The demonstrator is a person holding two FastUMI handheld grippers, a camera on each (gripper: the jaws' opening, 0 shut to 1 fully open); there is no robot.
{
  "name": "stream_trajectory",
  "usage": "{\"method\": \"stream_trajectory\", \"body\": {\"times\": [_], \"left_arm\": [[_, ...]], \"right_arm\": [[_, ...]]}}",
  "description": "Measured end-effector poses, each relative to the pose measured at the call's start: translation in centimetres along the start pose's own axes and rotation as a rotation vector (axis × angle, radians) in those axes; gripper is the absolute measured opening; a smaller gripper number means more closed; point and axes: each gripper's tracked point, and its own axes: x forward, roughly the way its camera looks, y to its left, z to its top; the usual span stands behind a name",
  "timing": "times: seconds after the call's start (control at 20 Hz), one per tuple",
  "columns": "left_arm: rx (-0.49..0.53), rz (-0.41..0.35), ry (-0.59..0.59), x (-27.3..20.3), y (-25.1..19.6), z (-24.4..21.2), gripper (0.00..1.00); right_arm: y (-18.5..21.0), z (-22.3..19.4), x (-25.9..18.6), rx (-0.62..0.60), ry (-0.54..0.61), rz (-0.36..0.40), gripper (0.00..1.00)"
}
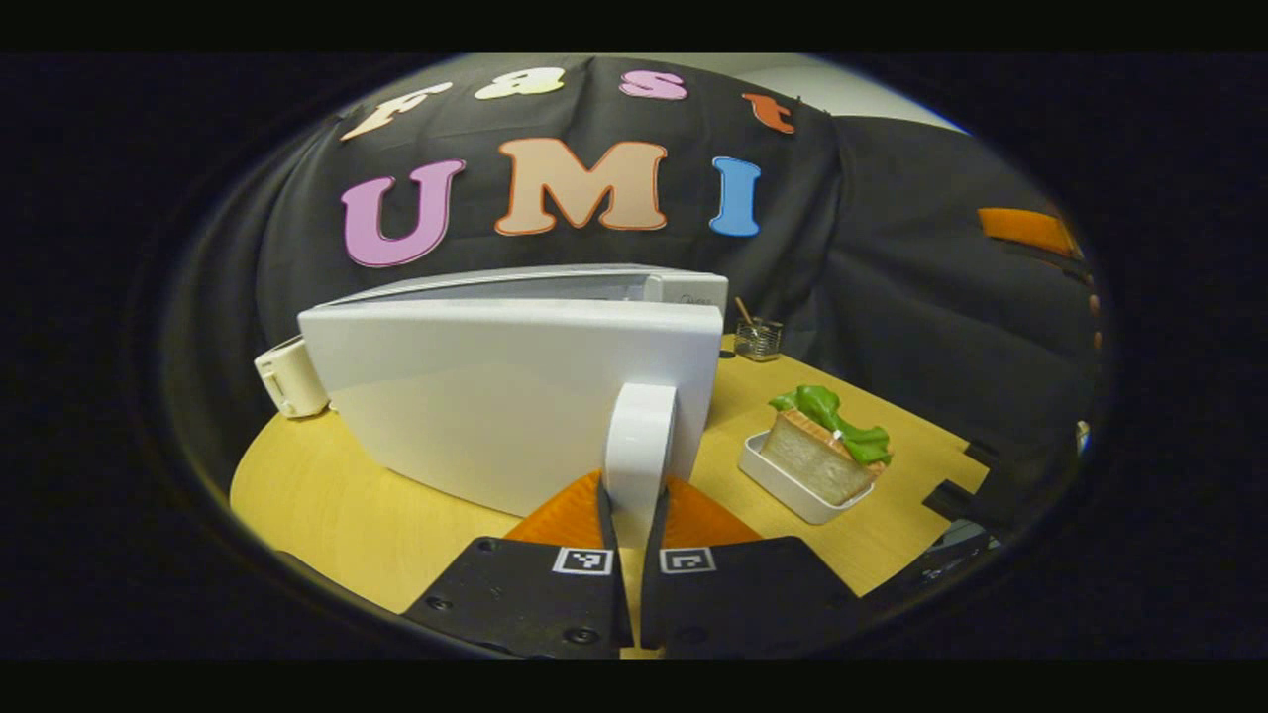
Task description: Open the microwave oven with the left hand, put the food in, and close the microwave oven.
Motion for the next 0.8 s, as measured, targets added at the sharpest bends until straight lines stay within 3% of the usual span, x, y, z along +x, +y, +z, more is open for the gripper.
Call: {"method": "stream_trajectory", "body": {"times": [0.15, 0.55, 0.65, 0.8], "left_arm": [[-0.026, 0.086, 0.016, -4.3, 3.0, -1.8, 0.03], [-0.131, 0.41, 0.047, -13.6, 14.7, -6.0, 0.02], [-0.22, 0.394, 0.025, -14.1, 16.3, -6.0, 0.04], [-0.246, 0.359, 0.027, -15.2, 17.9, -6.7, 0.02]], "right_arm": [[2.5, -0.3, 0.8, 0.0, 0.006, 0.054, 0.97], [8.5, -2.1, 2.9, -0.009, 0.042, 0.172, 0.97], [9.4, -2.6, 3.0, -0.011, 0.053, 0.187, 0.97], [10.3, -3.5, 2.9, -0.024, 0.072, 0.196, 0.97]]}}
